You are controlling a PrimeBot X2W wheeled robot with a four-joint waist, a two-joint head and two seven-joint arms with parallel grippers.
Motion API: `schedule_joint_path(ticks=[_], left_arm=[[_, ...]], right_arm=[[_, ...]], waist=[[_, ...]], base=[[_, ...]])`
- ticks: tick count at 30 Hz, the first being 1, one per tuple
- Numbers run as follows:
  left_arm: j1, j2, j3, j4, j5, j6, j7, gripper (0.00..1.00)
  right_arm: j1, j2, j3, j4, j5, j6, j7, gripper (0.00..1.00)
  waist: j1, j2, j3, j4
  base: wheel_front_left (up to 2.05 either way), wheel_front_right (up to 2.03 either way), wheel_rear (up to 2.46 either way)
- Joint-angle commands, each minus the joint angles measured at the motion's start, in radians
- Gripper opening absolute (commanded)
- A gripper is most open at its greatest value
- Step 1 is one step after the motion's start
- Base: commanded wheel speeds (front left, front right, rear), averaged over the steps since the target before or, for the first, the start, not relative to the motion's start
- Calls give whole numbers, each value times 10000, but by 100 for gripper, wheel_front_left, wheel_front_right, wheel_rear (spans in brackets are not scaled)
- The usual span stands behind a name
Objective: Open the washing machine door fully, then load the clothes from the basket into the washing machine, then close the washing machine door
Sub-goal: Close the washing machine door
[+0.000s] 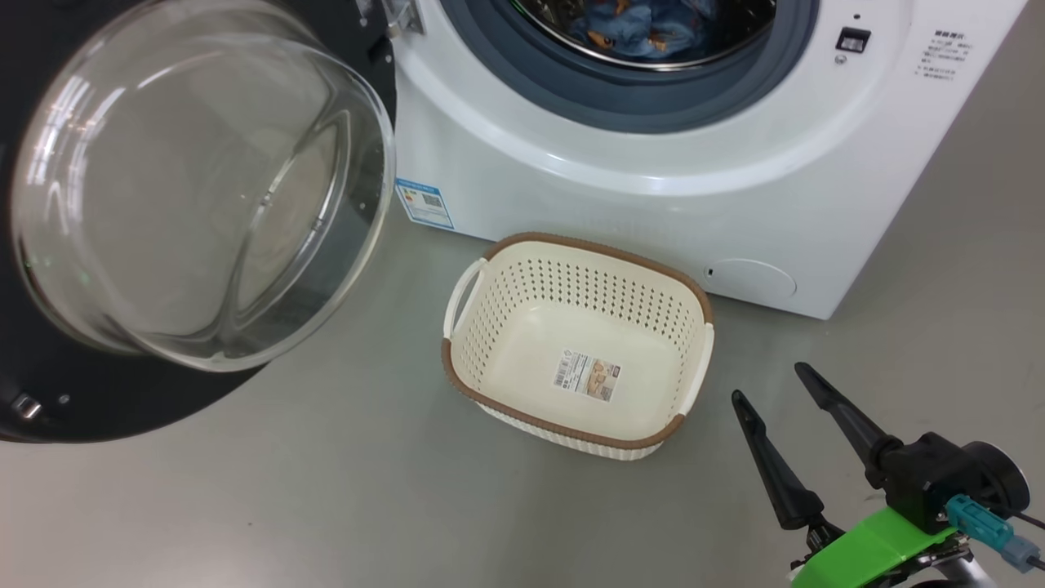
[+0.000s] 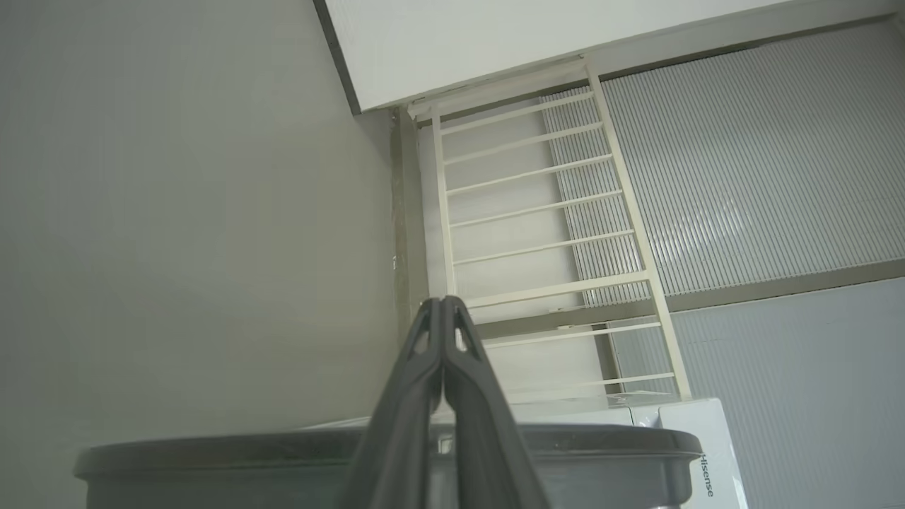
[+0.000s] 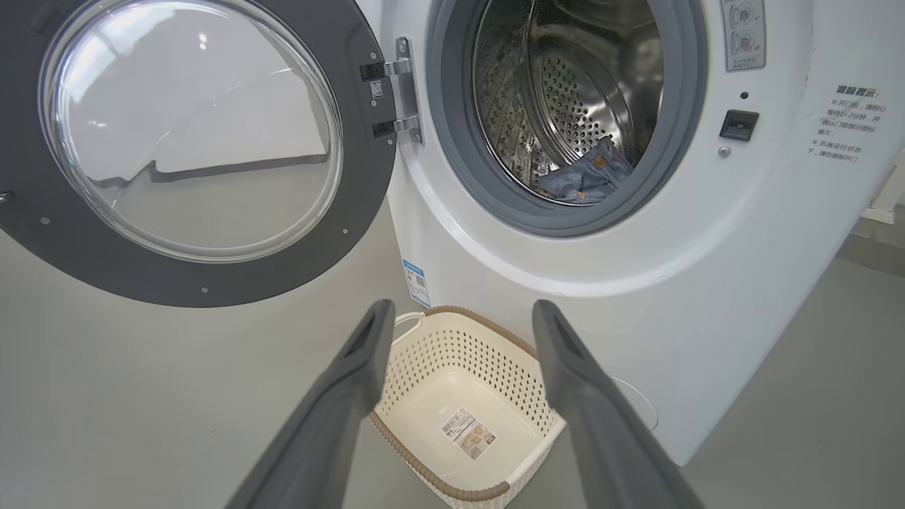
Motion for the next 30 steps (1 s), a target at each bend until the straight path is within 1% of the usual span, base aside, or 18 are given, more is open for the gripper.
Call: schedule_joint_path(ticks=[1, 6, 16, 23, 30], left_arm=[[-364, 739, 276, -141, 120, -55, 93, 0], [-438, 750, -216, 149, 346, -97, 563, 0], [-547, 656, -610, 518, 519, -390, 1065, 0], [-463, 563, -709, 380, 302, -644, 1758, 0], [22, 491, -593, 2, -48, -821, 2418, 0]], right_arm=[[-292, -97, 249, -340, 116, 62, 29, 100], [-342, -173, 246, -418, 156, 62, 94, 100], [-472, -277, 248, -502, 233, 62, 190, 100], [-530, -273, 216, -509, 248, 62, 184, 100], [-520, -216, 179, -473, 266, 62, 129, 100]], waist=[[0, 0, 100, -74], [0, 0, 253, -133], [0, 0, 457, -180], [0, 0, 507, -170], [0, 0, 450, -161]], base=[[0, 0, 0], [0, 0, 0], [0, 0, 0], [0, 0, 0], [0, 0, 0]])
